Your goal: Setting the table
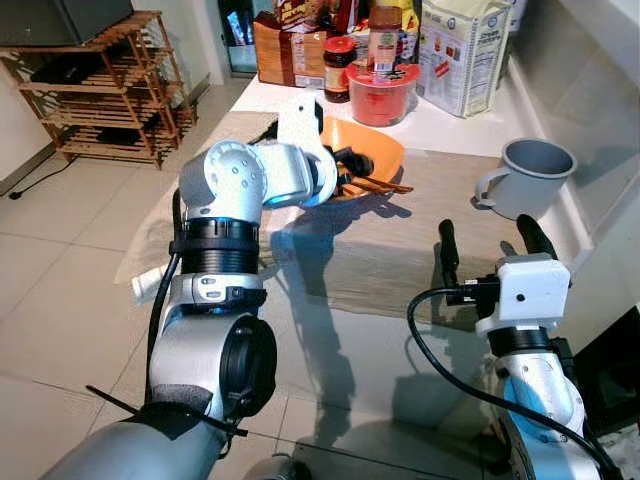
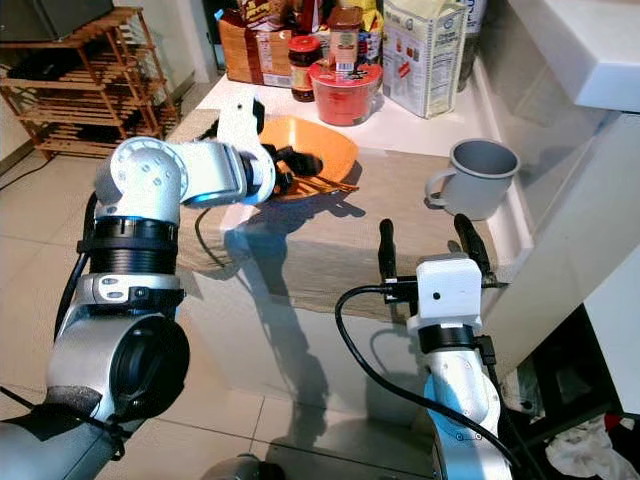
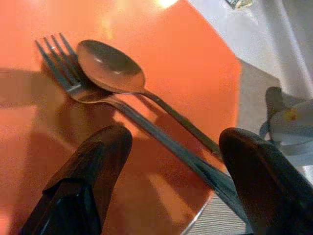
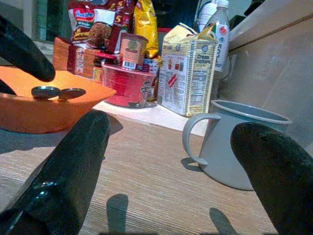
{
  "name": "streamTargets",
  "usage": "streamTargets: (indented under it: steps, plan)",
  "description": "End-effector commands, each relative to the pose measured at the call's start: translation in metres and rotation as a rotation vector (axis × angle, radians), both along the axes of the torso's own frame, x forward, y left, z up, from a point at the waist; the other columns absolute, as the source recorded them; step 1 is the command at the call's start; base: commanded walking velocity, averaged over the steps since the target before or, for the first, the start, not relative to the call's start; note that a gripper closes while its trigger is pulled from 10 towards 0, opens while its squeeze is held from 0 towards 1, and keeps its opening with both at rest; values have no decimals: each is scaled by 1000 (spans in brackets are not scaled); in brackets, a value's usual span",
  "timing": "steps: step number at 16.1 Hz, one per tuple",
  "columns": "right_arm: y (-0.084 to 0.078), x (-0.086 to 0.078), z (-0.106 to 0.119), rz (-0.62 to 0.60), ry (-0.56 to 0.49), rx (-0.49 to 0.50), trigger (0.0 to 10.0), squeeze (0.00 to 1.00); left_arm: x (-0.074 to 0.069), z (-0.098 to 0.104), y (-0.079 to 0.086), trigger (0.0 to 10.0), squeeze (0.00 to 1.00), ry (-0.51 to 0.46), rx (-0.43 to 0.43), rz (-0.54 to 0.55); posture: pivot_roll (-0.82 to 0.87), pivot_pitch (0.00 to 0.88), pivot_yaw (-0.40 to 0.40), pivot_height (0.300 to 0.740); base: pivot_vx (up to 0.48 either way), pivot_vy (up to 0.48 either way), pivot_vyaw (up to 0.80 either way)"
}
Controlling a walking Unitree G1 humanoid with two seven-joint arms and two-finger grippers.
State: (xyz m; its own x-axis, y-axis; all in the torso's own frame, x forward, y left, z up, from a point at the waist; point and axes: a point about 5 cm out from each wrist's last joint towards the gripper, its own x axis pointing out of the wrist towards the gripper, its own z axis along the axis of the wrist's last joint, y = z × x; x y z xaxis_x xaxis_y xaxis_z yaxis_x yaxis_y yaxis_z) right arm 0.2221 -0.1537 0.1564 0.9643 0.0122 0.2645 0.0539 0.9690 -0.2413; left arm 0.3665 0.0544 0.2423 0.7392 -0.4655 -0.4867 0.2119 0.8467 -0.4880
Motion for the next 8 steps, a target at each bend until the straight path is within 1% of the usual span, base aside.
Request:
streamTargets:
  steps: [1,4,6,8]
  plan:
    - [1,-2,4,-4,-18,6,10000,0,1,-1,3,10000,0,0,25,4,-69,0,98,718,0,0,0]
    - [1,-2,4,-6,-16,5,10000,0,2,-3,0,10000,0,8,17,9,-72,0,99,718,0,0,0]
    - [1,-2,4,-8,-15,4,10000,0,3,-5,-6,10000,0,10,-3,9,-76,0,98,718,0,0,0]
    - [1,-2,4,-9,-14,2,10000,0,6,-8,-10,10000,0,9,-2,13,-78,0,98,718,0,0,0]
